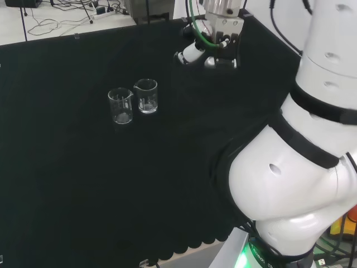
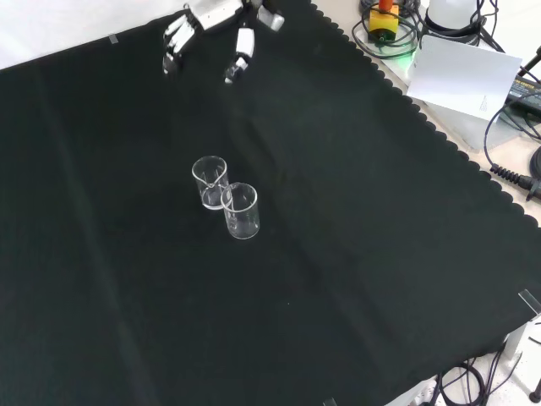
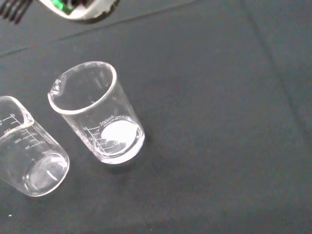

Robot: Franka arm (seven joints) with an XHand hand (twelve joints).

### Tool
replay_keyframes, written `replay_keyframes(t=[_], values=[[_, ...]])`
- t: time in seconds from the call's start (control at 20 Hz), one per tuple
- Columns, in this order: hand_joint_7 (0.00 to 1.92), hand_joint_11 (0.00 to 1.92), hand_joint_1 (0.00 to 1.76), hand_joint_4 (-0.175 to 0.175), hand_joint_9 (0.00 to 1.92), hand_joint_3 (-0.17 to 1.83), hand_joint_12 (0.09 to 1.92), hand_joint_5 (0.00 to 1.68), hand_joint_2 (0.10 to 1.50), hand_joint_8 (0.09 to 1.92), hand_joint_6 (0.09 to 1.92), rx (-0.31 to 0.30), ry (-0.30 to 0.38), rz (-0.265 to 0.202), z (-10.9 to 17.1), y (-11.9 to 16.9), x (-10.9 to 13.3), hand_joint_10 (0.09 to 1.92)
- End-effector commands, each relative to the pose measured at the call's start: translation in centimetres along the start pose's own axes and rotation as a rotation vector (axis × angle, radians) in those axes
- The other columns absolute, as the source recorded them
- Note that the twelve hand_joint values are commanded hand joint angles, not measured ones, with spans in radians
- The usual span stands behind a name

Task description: Pick up the beaker on the right.

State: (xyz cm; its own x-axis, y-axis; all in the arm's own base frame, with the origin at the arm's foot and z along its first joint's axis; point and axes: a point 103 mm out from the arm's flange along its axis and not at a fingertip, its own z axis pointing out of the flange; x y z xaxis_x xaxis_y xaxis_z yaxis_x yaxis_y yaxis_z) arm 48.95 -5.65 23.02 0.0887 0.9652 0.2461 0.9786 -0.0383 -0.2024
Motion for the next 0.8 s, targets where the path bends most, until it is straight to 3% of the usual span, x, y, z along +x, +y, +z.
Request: replay_keyframes(t=[0.05,0.55,0.8], values=[[0.29,0.14,0.80,-0.045,0.46,0.63,1.39,0.40,0.64,0.66,0.09,-0.007,0.143,-0.081,5.8,6.0,-0.5,0.68],[0.33,0.11,0.79,-0.052,0.46,0.63,1.39,0.45,0.60,0.68,0.09,-0.002,0.223,-0.174,8.9,7.8,0.6,0.67],[0.37,0.11,0.81,-0.057,0.48,0.63,1.39,0.50,0.57,0.69,0.09,0.031,0.285,-0.210,11.2,8.6,0.9,0.66]])
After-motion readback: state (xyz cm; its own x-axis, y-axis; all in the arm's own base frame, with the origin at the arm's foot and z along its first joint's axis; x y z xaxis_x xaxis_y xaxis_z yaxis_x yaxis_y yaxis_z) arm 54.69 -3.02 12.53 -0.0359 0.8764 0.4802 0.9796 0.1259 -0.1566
